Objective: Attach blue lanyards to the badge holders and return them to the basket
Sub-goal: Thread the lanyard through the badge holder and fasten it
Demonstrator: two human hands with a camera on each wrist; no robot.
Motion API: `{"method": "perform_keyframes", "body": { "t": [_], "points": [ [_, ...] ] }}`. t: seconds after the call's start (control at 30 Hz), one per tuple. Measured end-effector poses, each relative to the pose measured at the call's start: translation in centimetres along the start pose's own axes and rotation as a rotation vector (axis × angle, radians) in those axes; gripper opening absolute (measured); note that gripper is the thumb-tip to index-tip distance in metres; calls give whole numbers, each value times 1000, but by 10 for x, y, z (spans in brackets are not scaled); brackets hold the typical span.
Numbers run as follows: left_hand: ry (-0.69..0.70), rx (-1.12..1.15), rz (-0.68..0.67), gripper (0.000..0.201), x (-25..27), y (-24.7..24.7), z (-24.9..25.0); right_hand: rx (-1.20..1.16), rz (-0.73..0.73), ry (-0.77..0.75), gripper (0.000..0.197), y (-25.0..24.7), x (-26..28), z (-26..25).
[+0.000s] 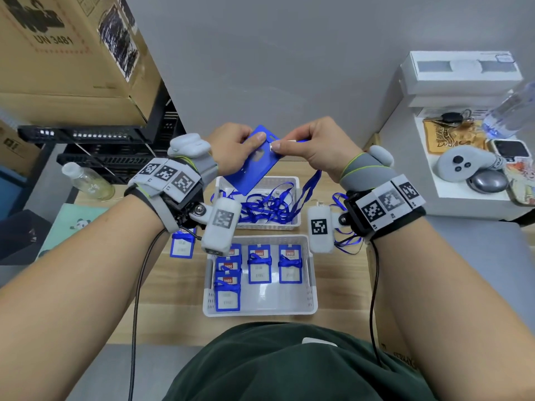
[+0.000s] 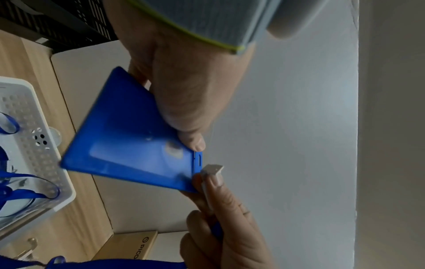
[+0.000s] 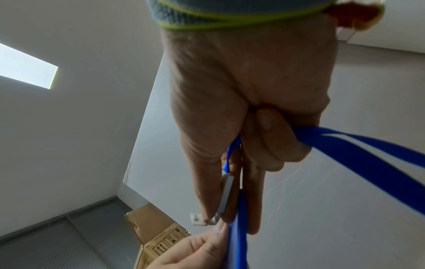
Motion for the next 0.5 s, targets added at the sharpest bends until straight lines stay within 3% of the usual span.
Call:
{"method": "perform_keyframes", "body": {
  "t": [0.27, 0.5],
  "points": [
    [149, -89, -25, 31, 5, -7, 24, -35, 127, 90, 26, -15, -7, 15],
    [175, -70, -64, 28, 8, 1, 28, -91, 154, 132, 36, -10, -11, 29]
  ]
}}
Point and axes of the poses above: each hand's wrist, its own x-axis away from the middle knuckle, its own y-axis out of the palm, z = x × y, the point moved 10 cm from there along -x, towards the middle knuckle, and after that the axes turned 15 degrees about x, right-handed, at the moved point
